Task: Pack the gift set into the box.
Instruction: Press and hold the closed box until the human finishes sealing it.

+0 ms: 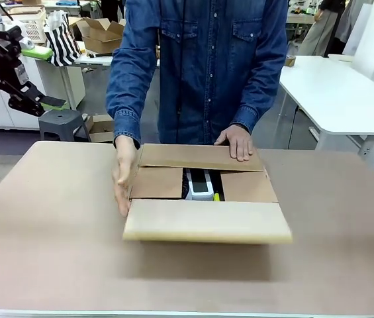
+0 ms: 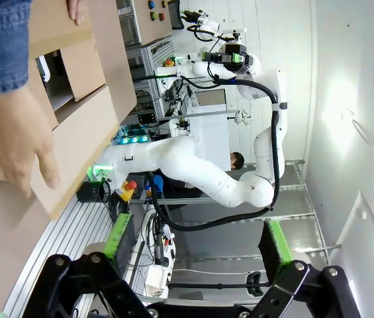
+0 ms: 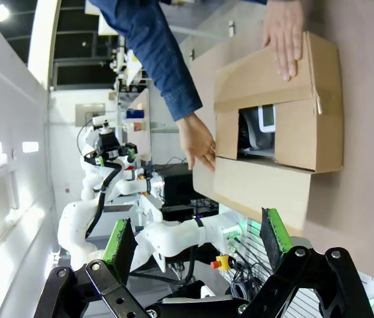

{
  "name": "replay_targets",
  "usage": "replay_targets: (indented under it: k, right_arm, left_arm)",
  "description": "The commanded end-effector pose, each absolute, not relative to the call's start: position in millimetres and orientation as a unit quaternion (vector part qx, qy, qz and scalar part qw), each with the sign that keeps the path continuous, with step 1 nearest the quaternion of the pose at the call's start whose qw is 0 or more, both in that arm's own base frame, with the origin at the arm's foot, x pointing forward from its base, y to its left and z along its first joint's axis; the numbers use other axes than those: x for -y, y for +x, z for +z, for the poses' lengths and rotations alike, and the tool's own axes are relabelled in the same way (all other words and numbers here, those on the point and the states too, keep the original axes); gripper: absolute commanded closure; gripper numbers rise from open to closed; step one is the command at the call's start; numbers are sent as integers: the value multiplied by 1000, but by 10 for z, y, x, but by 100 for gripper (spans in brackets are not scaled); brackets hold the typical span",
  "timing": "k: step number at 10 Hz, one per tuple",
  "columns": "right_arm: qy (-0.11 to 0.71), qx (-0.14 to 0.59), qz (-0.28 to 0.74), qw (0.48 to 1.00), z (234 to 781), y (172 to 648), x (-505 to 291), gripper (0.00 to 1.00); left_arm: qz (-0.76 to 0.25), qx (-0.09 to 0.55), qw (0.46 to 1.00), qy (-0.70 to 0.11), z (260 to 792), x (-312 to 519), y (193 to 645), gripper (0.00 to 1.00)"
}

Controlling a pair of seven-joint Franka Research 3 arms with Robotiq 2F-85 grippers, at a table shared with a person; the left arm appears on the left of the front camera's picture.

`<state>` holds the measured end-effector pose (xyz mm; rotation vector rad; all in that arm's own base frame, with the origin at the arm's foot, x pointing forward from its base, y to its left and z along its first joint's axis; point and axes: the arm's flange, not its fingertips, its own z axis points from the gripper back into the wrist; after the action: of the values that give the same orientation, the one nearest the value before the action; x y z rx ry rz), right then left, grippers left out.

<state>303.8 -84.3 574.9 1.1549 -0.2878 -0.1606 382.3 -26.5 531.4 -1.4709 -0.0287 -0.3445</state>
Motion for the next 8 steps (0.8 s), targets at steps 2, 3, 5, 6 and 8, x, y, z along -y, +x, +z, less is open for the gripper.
replay_targets:
  k: [2,3,5,6,8]
  right_arm:
    - [551,143,-68,819,5755,3049,823,0]
    - [551,143,-68,819,5755,3049,823,0]
    - [551,143,-68,819,5755,3049,823,0]
    - [551,143,-68,819,5755,3049,823,0]
    - [551,143,-68,819,5755,3049,823,0]
  left_arm:
    - [-155,17,730,-666,5313,278,3799,0]
    - [-155,17,730,-666,5313,278,3799,0]
    - [-155,17,730,-666,5313,278,3799,0]
    - [-155,17,730,-666,5313,278,3799,0]
    - [-155,17,730,-666,5313,278,3799,0]
